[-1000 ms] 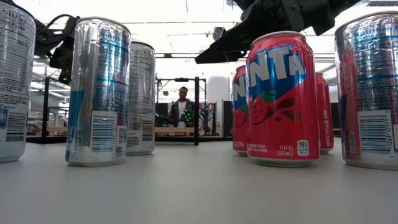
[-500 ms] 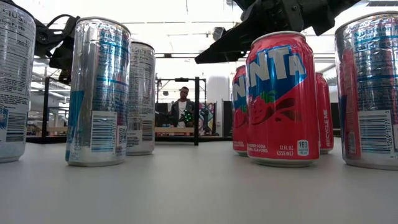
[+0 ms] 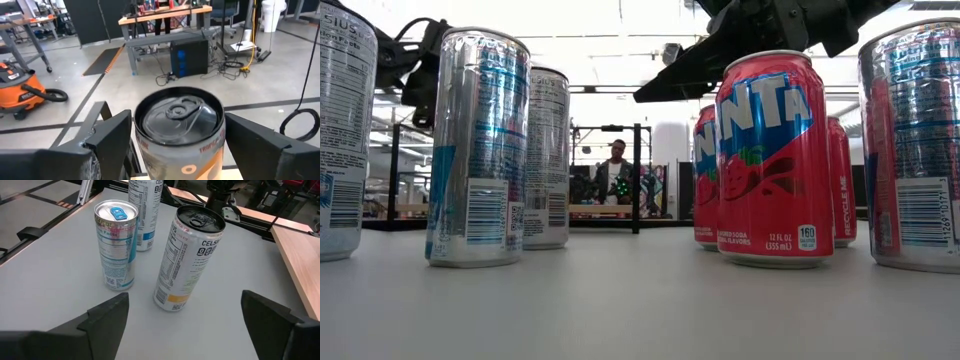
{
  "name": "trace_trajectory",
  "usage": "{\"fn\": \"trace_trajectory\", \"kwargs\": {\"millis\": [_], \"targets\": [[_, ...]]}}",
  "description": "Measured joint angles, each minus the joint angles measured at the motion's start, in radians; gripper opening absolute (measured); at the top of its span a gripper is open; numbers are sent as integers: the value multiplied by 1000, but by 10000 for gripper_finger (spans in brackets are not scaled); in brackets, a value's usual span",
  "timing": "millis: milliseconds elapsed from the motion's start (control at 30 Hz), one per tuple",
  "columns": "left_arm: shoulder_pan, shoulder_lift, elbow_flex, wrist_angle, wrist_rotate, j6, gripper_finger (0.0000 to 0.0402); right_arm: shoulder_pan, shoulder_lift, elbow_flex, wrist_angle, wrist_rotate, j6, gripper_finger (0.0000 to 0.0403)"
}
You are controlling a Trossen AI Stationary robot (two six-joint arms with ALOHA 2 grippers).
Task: Place canned beverage on shelf
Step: Put the top left white-yellow soda can on the shelf
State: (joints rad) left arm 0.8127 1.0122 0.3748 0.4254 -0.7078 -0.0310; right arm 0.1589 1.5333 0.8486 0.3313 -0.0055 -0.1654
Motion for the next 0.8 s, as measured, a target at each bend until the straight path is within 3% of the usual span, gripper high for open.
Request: {"fn": "trace_trajectory", "kwargs": {"millis": [500,700,800], "targets": [[-123,-164,3,14,-56,121,306,0,0,0,-1,0,-6,320],[-247,-203,3,2,-61,90,306,0,0,0,-1,0,-7,320],[-340,-200,3,-6,-112,89,306,0,0,0,-1,0,-5,320]]}}
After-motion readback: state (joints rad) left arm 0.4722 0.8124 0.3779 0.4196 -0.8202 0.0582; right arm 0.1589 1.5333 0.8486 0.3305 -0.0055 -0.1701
